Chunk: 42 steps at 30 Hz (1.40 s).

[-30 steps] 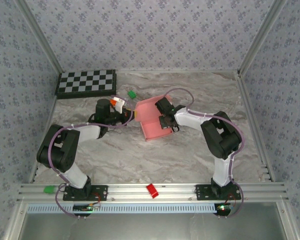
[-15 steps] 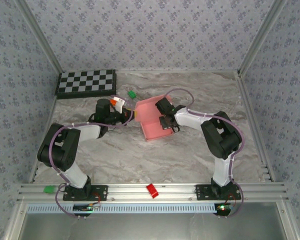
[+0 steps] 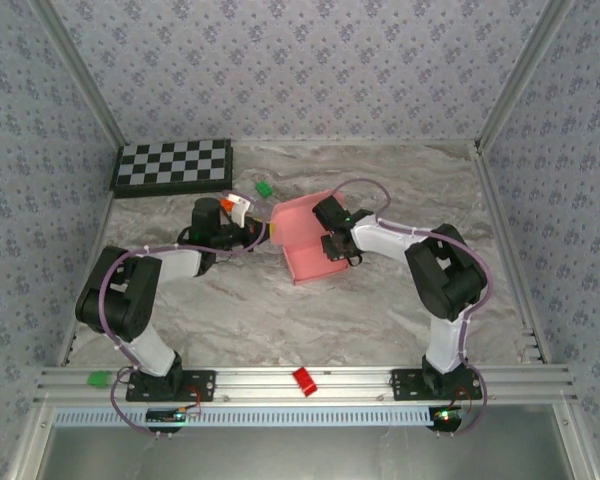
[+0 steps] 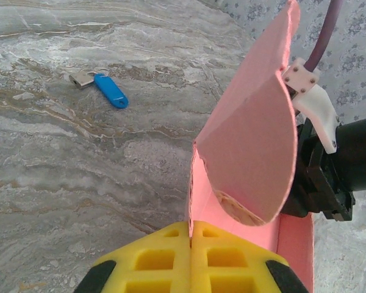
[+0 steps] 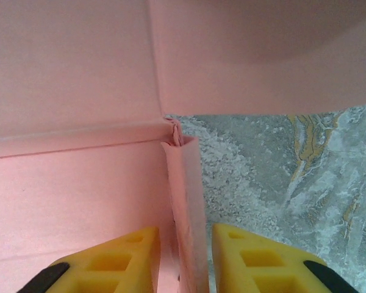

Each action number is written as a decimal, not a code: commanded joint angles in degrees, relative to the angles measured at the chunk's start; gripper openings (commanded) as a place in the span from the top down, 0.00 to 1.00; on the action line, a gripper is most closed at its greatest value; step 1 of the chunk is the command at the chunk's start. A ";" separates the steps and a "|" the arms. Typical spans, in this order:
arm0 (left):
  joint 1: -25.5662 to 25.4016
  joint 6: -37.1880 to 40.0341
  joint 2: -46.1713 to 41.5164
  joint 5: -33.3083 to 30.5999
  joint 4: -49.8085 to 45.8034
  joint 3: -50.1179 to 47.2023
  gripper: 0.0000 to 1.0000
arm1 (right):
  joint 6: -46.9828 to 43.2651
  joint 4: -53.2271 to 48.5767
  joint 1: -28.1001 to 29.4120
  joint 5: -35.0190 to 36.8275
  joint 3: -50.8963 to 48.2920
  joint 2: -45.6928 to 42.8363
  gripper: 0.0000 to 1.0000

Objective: Fold the paper box

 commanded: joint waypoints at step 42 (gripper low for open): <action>0.57 5.20 -9.06 3.18 -9.63 3.42 0.50 | 3.88 1.68 -1.76 -1.98 -10.45 -13.70 0.59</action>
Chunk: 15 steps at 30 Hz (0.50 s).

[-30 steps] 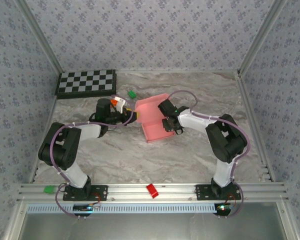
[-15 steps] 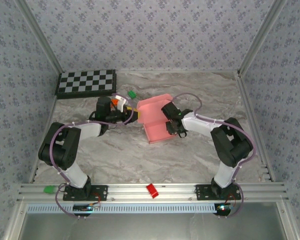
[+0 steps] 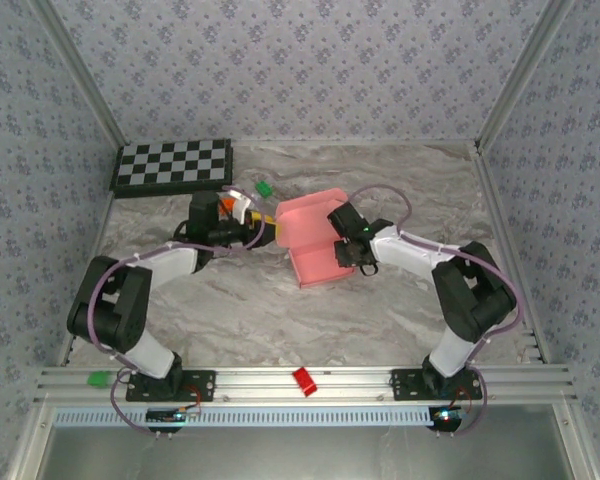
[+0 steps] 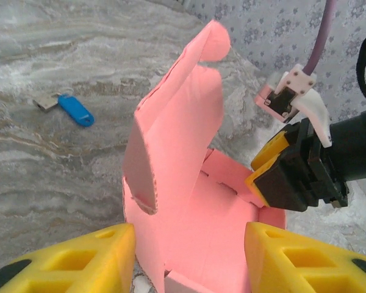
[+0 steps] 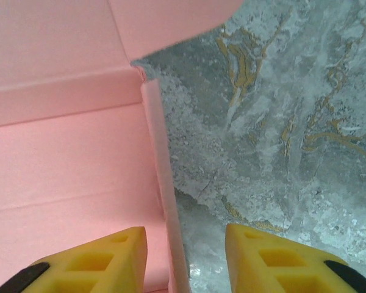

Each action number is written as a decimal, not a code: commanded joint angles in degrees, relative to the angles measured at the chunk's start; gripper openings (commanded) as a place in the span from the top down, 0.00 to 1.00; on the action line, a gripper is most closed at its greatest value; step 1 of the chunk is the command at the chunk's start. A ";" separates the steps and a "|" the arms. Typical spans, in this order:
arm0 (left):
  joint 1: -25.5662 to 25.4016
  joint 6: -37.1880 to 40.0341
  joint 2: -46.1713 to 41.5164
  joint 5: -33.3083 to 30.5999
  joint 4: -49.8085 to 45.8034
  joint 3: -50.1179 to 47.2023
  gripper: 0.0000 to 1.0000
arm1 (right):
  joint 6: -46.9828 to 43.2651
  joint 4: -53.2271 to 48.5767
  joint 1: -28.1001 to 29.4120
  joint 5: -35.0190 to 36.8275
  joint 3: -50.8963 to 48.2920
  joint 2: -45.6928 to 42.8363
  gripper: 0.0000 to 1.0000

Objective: Fold the paper box

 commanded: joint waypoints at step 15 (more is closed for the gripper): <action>5.62 -6.75 -11.73 -16.39 -11.37 2.00 0.46 | 0.96 4.73 -8.20 -7.12 -5.03 -11.91 0.58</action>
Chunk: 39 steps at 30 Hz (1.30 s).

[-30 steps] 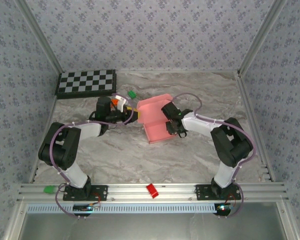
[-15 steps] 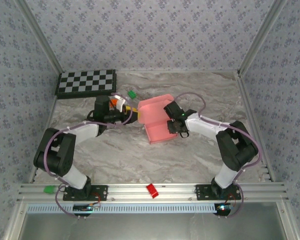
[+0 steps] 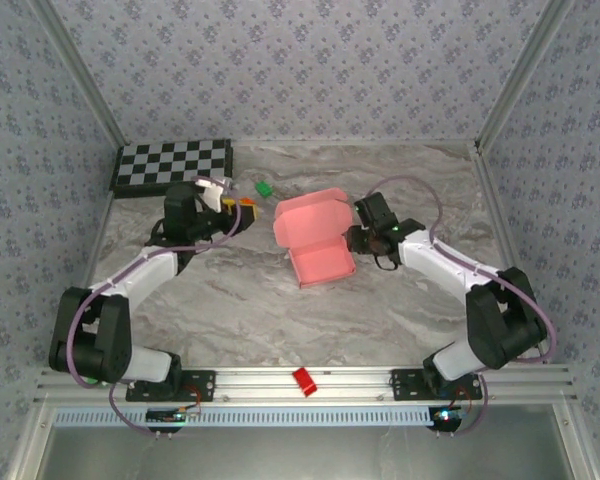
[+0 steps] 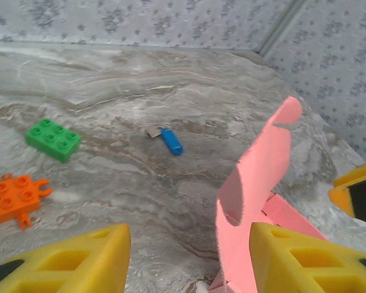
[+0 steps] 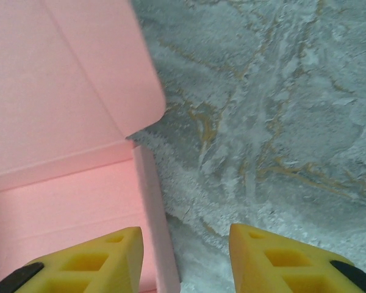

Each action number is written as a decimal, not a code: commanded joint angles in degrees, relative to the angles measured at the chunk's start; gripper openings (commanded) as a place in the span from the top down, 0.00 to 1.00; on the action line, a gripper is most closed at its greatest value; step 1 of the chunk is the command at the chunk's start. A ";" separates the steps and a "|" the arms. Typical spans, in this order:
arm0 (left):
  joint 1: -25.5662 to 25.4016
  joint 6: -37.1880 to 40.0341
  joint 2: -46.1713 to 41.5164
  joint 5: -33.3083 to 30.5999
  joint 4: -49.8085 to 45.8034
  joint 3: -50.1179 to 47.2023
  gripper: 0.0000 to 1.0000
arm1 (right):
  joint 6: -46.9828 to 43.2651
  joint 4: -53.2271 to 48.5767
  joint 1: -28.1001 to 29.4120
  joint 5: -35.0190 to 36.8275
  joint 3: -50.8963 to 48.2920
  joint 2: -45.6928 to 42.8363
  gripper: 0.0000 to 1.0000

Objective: Fold the paper box

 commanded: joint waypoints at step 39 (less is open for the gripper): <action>2.23 -1.03 -9.05 -12.52 -20.25 4.04 0.46 | -4.76 3.79 5.45 -6.82 6.93 15.98 0.70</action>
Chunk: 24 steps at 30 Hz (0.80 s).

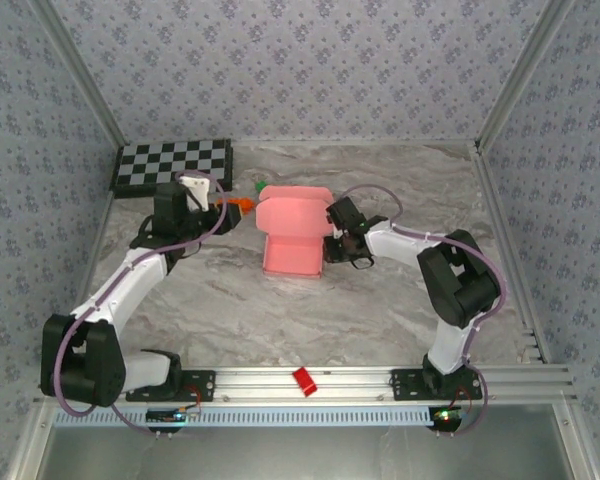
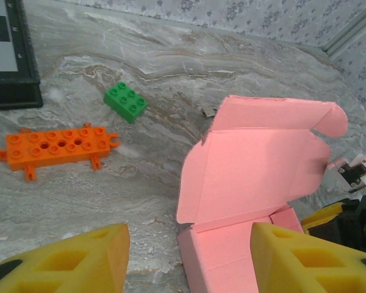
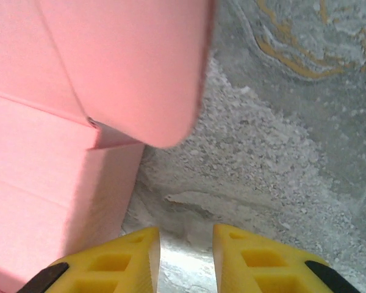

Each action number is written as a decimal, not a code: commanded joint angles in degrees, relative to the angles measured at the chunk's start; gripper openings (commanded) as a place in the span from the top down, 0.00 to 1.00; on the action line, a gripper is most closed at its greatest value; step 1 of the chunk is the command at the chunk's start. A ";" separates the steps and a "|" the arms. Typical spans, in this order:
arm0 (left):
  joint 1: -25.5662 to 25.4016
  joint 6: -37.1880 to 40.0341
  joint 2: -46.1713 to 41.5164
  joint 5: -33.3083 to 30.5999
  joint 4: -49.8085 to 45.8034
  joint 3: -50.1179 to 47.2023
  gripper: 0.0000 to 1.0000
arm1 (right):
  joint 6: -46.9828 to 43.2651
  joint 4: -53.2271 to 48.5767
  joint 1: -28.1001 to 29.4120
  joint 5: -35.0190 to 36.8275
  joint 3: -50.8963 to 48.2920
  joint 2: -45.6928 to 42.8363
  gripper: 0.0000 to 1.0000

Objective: Fold the paper box

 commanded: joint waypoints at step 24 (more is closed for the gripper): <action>1.95 -0.55 -5.10 -11.49 -16.31 5.28 0.45 | -5.57 0.15 -17.51 -10.75 10.22 1.40 0.72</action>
